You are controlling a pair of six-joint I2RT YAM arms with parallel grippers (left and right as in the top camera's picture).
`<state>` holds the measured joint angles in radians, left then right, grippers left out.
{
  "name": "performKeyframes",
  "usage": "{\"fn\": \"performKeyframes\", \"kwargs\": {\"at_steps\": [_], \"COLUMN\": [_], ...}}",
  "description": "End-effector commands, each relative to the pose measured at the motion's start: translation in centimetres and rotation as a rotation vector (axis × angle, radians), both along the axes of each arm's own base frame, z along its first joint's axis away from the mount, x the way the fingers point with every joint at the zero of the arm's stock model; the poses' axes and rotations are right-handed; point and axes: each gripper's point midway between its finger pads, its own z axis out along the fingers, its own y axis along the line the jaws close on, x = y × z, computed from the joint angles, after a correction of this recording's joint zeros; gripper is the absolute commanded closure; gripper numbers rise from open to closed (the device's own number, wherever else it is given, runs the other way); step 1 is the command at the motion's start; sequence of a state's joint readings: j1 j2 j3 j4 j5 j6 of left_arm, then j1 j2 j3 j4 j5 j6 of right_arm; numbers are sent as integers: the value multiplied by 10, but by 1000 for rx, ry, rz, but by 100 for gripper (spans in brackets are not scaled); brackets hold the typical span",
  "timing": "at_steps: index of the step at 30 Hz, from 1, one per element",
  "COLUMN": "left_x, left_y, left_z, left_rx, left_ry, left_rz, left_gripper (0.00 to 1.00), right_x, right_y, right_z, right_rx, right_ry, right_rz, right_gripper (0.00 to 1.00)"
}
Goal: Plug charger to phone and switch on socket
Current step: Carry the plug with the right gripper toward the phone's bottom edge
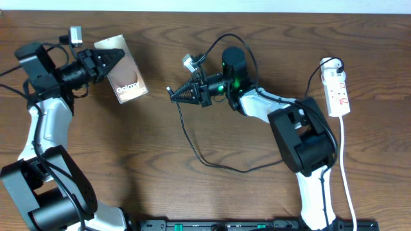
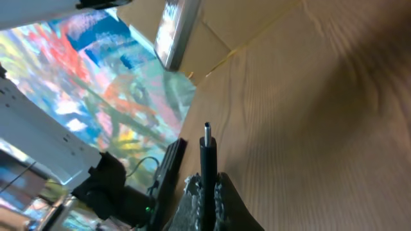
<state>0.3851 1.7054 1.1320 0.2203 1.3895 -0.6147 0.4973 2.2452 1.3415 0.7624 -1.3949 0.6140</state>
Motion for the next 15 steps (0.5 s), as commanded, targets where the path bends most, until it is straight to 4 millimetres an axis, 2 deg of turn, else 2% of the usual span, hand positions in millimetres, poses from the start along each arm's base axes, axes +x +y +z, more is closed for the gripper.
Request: {"fn": "performKeyframes", "kwargs": {"at_steps": [1,5,10,15], "left_x": [-3,13,26,36], "left_y": [-14,-21,-30,-27], "left_z": [15,19,40,56], "left_rx": [7,24,11,-25], "left_ry": [-52,-52,-116,-136], "left_rz": [-44,22,63,130], "left_gripper": [93,93,93,93], "right_x": [-13,-22,-19,-12], "right_y": [4,12,15,12], "right_z": [0,7,17,24], "right_rx": [-11,24,42,55], "right_ry": [60,-5,-12,-11], "right_rz": [65,88,67,36], "right_gripper": [99,99,99,99]}}
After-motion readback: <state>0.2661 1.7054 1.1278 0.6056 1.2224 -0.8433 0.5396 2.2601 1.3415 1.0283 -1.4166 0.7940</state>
